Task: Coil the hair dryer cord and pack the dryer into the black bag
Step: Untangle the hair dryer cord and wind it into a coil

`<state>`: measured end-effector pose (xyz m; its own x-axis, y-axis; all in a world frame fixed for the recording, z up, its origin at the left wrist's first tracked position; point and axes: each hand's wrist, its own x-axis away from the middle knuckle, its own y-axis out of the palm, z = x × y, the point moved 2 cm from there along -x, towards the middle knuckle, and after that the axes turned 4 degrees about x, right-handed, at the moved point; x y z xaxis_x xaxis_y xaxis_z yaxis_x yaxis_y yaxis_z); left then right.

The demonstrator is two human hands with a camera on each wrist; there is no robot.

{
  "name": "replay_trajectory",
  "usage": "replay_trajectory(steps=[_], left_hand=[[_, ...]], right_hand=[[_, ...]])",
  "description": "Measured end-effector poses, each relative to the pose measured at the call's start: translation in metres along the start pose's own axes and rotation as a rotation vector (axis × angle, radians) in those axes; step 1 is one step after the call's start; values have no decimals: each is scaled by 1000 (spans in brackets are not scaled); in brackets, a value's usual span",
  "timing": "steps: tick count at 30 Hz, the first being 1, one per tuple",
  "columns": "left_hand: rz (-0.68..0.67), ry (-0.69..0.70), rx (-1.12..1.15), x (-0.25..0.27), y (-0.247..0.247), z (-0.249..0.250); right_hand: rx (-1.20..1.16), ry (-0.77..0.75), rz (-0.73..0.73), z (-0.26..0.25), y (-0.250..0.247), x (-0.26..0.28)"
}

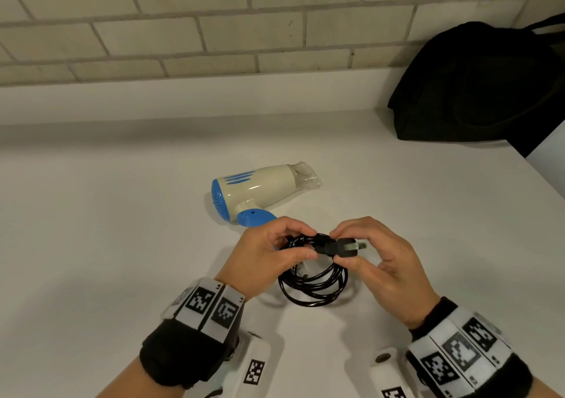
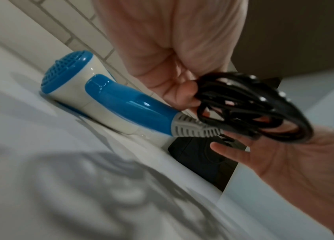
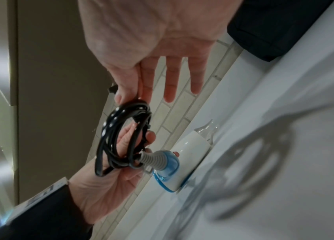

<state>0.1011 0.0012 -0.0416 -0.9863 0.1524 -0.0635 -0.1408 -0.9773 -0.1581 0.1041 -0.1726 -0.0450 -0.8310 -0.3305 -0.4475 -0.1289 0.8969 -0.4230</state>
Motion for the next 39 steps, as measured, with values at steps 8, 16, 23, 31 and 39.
replay_trajectory(steps=[8,16,23,31,39], left_hand=[[-29,122,-308,7,0,2],[276,-145,-161,11,5,-4],[122,-311,102,31,9,-6],[54,-264,194,30,-7,-20],[280,-400,-98,37,-45,-41]], right_hand=[[-393,307,56,9,6,11],[-499,591,66,3,22,-13],[-158,328,192,-6,45,-17],[-94,289,164,-4,52,-20],[63,376,-421,16,67,-10]])
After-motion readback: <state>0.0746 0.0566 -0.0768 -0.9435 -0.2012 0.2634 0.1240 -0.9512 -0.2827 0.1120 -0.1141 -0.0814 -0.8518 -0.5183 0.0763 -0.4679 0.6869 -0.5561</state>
